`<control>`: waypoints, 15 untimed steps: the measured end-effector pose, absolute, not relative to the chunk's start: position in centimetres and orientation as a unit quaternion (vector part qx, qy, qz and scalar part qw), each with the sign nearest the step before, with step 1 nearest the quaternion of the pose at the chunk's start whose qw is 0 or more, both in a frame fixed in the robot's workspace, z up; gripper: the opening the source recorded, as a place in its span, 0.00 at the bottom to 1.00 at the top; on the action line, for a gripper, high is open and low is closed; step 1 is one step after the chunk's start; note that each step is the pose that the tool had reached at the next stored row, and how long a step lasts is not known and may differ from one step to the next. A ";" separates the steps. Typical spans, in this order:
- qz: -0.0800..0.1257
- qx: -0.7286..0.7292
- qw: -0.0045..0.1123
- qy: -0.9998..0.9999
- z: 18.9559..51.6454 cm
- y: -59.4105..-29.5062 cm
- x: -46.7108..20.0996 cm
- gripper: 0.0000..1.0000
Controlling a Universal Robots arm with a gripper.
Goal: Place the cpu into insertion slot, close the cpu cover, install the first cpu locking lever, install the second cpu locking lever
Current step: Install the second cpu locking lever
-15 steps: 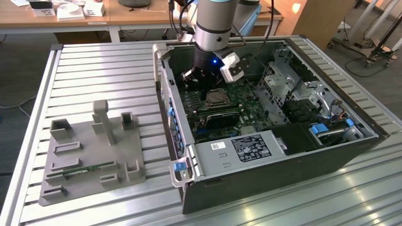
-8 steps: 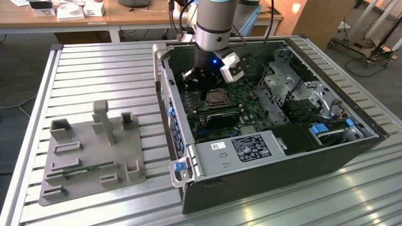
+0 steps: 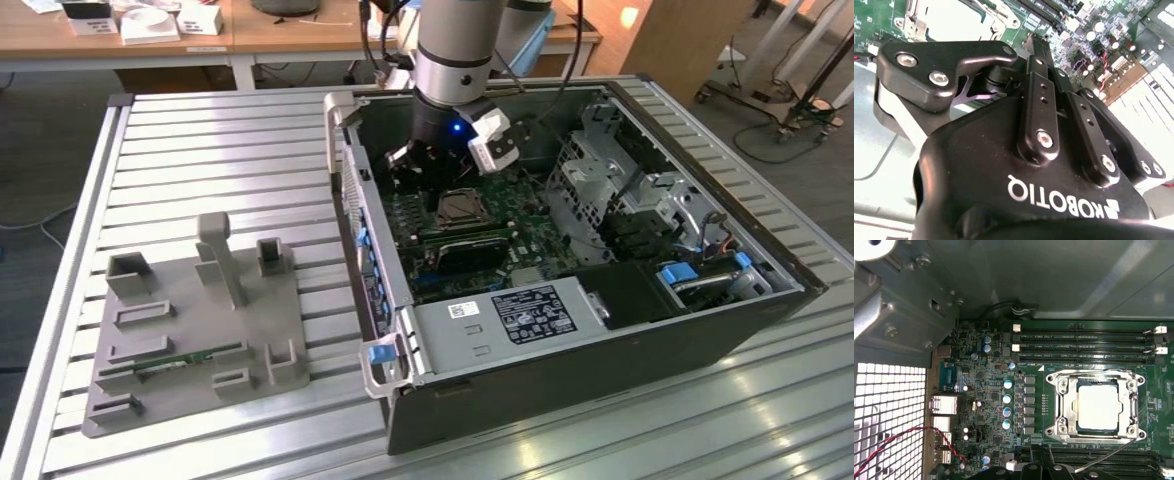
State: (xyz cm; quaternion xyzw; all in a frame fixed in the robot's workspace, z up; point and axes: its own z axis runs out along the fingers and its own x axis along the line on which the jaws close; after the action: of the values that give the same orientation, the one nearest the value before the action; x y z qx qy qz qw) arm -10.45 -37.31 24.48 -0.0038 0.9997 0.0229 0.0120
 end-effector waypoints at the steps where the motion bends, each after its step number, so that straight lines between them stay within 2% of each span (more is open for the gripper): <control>1: 0.023 -0.004 0.012 1.000 24.7 -37.3 -10.4 0.10; 15: 0.023 -0.004 0.012 1.000 25.5 -37.1 -9.1 0.10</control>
State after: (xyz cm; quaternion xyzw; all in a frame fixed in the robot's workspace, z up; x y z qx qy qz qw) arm -9.13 -37.15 25.49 -0.0038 0.9997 0.0231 0.0120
